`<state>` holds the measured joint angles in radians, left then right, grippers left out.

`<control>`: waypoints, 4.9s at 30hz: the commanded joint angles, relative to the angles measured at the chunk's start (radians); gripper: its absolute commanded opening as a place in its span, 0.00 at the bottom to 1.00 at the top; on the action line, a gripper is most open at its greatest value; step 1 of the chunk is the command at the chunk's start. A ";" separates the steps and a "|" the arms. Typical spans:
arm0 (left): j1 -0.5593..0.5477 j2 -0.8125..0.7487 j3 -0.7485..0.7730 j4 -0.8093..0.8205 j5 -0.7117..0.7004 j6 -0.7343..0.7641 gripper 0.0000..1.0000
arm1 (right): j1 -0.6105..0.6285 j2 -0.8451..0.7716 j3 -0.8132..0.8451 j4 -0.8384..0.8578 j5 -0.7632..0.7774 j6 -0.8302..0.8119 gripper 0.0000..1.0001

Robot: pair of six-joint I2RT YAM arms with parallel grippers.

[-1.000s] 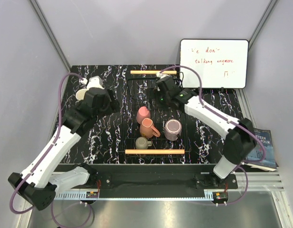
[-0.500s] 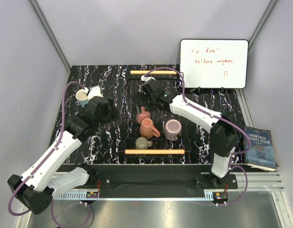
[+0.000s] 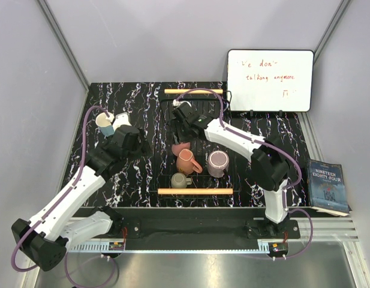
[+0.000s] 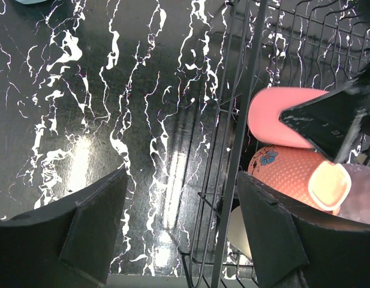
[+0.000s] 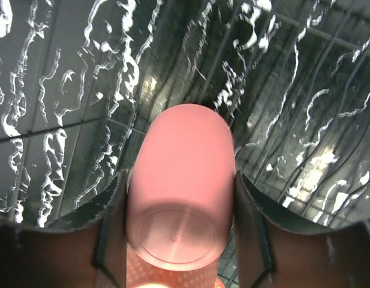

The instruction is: Unload the cups from the dish rack

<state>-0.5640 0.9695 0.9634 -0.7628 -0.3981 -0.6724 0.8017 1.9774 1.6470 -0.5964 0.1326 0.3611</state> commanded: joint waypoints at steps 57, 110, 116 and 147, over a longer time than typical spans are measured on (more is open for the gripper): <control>0.024 -0.017 -0.181 1.189 0.735 -0.177 0.80 | -0.280 -0.790 -0.860 1.323 -0.699 0.674 0.00; 0.234 0.055 0.326 0.244 0.356 0.112 0.00 | -0.282 -1.049 -0.642 0.443 -0.286 0.286 1.00; 0.280 0.228 0.483 -0.059 -0.005 0.188 0.00 | -0.282 -1.031 -0.661 0.362 -0.222 0.274 1.00; 0.357 1.020 0.793 -0.013 0.097 0.155 0.00 | -0.282 -0.916 -0.659 0.349 -0.255 0.237 1.00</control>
<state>-0.2066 1.9381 1.6848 -0.7734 -0.3183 -0.5156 0.5179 1.0424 0.9699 -0.2535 -0.1242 0.6239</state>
